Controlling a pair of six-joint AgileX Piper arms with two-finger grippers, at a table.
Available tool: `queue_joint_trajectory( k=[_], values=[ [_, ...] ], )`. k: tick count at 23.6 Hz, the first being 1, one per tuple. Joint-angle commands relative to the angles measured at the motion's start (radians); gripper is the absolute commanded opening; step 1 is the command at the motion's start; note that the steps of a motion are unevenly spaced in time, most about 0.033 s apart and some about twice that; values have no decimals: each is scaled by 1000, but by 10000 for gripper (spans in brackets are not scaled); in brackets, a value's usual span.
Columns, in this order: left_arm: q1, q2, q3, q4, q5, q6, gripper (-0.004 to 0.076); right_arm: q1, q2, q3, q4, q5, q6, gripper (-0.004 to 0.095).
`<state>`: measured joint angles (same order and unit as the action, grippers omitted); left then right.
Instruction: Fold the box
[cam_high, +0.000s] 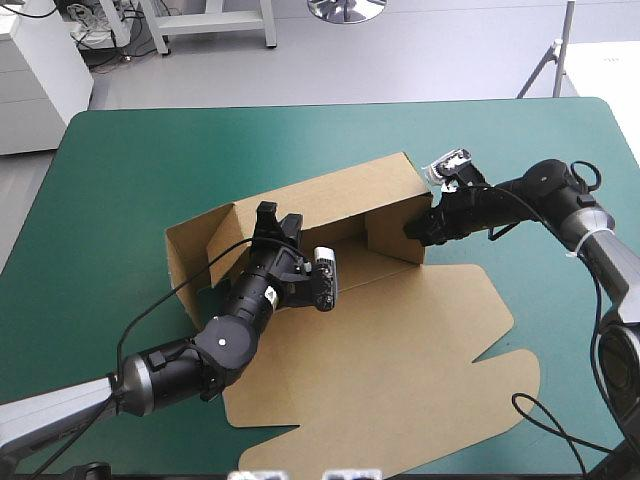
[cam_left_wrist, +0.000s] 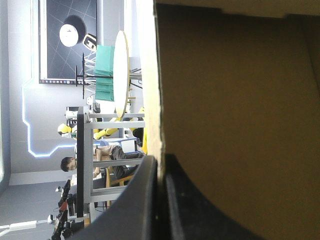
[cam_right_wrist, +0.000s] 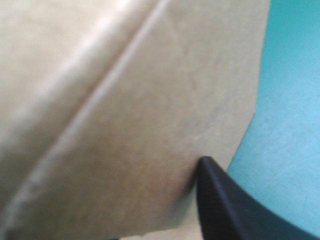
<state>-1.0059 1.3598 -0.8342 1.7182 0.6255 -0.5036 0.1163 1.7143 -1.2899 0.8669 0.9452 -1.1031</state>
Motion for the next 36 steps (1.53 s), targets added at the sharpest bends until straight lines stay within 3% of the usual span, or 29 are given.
queue_joint_trajectory(
  k=[1,9,15,17,19,22,23,30,36],
  values=[
    [-2,-31,-23,56,6,-8,-10,1,-46,-19,67,41,-20,-14],
    [-2,-31,-23,56,6,-8,-10,1,-51,-19,192,33,-86,-4],
    [-2,-31,-24,56,8,-8,4,1,-51,-19,189,33,-90,-4],
    [-2,-31,-24,56,8,-8,40,1,-51,-19,189,33,-70,-4],
    [-2,-31,-24,56,6,-8,128,1,-51,-19,189,22,-41,-4],
    [-2,-31,-24,56,6,-8,293,1,-51,-23,192,-68,-19,-4],
    [-2,-31,-24,56,6,-10,305,1,-51,-23,192,-94,-5,-3],
    [-11,-31,-26,56,-52,-11,312,1,-51,-23,192,-235,1,-3],
    [-115,-31,-26,56,24,-8,312,1,-51,-23,199,-306,8,-3]
  ],
)
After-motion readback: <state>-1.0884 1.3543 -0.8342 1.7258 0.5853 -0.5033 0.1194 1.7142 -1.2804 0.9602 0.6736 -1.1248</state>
